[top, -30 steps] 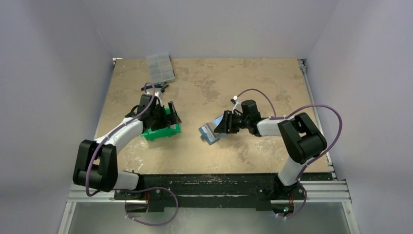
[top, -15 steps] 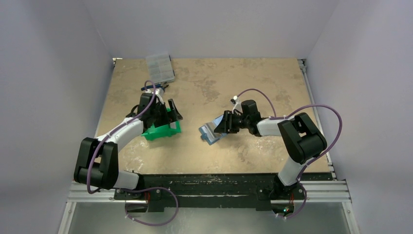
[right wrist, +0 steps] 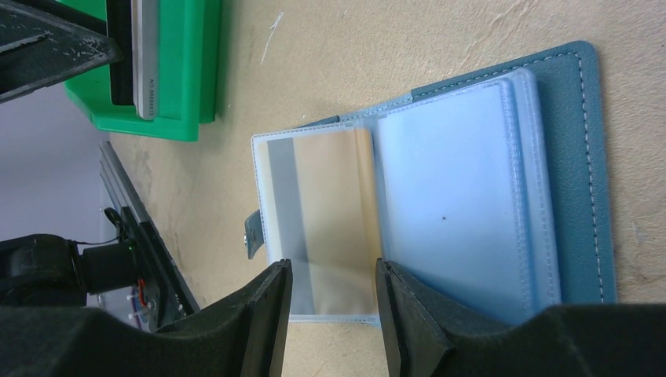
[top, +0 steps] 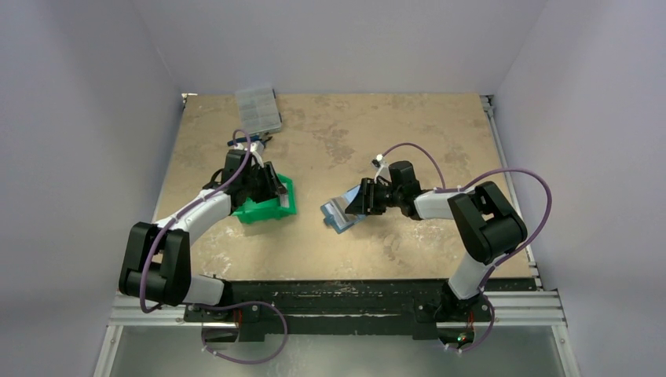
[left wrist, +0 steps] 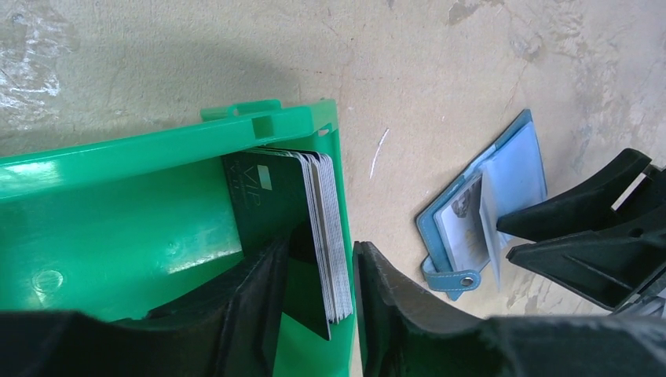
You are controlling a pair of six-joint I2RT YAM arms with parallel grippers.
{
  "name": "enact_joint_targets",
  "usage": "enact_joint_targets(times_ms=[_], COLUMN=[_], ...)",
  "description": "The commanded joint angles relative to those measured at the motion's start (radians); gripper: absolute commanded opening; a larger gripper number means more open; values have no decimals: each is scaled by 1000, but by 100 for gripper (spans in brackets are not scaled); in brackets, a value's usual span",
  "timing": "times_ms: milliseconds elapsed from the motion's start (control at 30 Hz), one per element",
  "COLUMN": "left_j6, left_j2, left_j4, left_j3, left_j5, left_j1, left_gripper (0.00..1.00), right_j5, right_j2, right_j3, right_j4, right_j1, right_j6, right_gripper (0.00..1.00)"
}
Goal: Put the credit cards into the card holder
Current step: Pick up the credit card from the storage box.
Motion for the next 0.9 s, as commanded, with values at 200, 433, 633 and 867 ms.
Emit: enact_joint_targets(times_ms=[200, 433, 633, 867], left_j6=[12, 43, 90, 140], left_j2=[-41, -71, -105, -187], left_j4=[13, -54, -159, -305], left_j3=[13, 42, 98, 205], left_j5=[8, -32, -97, -197], left_j1=[4, 4, 4, 4], left_gripper=[22, 12, 6, 0], right_j5=[40, 41, 52, 112], right_j2=[-12, -19, -24, -64], right_j3=[-22, -23, -19, 0], right_j4=[-43, -46, -54, -105], right_j1=[2, 1, 2, 4], right_j6=[-30, -28, -32, -56], right_gripper=[51, 51, 51, 52])
